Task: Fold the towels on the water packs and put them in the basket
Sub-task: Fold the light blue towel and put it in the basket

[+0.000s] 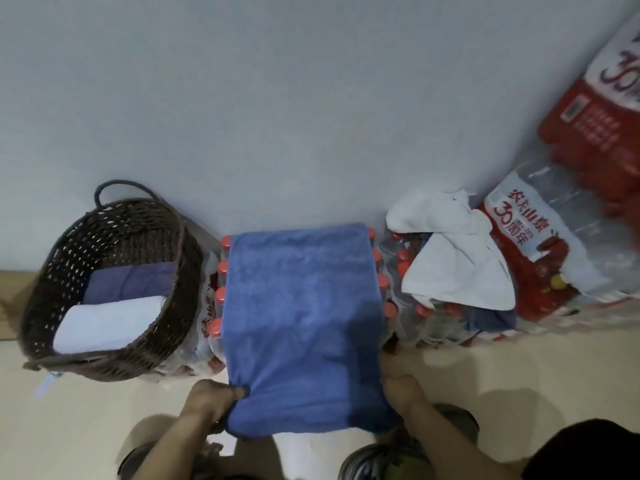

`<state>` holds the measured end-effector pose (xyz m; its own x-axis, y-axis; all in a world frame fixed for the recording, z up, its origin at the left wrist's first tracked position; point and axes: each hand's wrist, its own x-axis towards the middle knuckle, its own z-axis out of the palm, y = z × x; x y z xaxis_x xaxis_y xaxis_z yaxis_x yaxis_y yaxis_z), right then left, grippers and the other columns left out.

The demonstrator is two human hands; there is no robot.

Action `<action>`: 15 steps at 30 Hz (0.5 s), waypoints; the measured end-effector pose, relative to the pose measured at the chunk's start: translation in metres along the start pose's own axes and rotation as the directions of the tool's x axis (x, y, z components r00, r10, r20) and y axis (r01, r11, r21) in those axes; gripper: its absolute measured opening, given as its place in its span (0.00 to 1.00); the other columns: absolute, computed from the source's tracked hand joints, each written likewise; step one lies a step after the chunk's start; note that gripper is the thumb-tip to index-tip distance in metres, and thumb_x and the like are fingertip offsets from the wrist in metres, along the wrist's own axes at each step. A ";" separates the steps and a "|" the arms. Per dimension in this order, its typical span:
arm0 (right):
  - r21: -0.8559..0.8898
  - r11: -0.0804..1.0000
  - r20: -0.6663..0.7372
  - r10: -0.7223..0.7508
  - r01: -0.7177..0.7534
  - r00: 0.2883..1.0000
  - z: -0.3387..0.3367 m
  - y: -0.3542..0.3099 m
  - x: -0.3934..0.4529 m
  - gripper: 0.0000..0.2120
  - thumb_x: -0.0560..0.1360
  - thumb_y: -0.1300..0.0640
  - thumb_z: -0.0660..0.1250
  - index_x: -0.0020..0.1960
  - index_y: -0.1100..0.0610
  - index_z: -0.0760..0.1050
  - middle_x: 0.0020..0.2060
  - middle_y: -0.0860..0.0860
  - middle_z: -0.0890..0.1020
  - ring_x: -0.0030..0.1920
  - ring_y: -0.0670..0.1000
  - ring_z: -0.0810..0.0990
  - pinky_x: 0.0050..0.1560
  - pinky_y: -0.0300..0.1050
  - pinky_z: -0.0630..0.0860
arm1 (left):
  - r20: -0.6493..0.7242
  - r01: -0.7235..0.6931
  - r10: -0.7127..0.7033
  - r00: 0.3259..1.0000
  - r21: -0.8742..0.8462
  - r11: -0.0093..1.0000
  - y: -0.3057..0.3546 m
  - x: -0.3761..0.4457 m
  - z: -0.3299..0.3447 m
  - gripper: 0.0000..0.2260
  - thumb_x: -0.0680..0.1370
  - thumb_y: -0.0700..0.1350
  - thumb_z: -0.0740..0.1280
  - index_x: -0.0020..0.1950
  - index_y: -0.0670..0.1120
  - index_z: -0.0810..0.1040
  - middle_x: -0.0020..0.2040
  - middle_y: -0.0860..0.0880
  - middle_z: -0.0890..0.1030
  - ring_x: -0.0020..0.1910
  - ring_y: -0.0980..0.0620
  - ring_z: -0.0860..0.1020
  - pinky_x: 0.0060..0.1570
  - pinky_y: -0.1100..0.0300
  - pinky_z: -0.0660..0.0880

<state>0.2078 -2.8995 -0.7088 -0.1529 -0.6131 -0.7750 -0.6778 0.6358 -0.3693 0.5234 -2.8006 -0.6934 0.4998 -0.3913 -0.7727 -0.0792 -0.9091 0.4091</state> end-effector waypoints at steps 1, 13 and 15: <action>-0.045 0.999 0.012 -0.003 0.004 1.000 -0.002 0.002 -0.005 0.20 0.83 0.51 0.57 0.65 0.64 0.74 0.65 0.58 0.77 0.65 0.56 0.75 0.61 0.43 0.69 | 0.030 0.005 -0.008 1.000 0.082 0.997 0.003 -0.005 -0.007 0.16 0.64 0.46 0.79 0.40 0.34 0.81 0.37 0.39 0.82 0.30 0.44 0.79 0.30 0.56 0.75; 0.235 0.952 0.258 -0.254 0.194 0.932 -0.100 -0.073 -0.072 0.10 0.77 0.56 0.69 0.53 0.63 0.80 0.43 0.58 0.84 0.44 0.57 0.83 0.40 0.49 0.80 | 0.053 -0.336 0.356 0.933 -0.226 0.914 0.090 -0.075 -0.068 0.13 0.68 0.45 0.79 0.40 0.40 0.78 0.41 0.41 0.82 0.40 0.44 0.79 0.43 0.52 0.76; 0.398 0.874 0.211 -0.384 0.279 0.899 -0.111 -0.088 -0.078 0.11 0.77 0.55 0.68 0.51 0.63 0.81 0.40 0.60 0.82 0.40 0.56 0.80 0.37 0.48 0.76 | -0.072 -0.449 0.459 0.885 -0.389 0.805 0.105 -0.082 -0.068 0.13 0.69 0.41 0.78 0.45 0.41 0.76 0.43 0.42 0.82 0.42 0.45 0.79 0.45 0.53 0.76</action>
<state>0.1997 -2.9594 -0.5589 0.2742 -0.6964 -0.6632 -0.3484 0.5709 -0.7434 0.5331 -2.8543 -0.5541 0.4679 -0.7538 -0.4614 0.0473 -0.5000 0.8647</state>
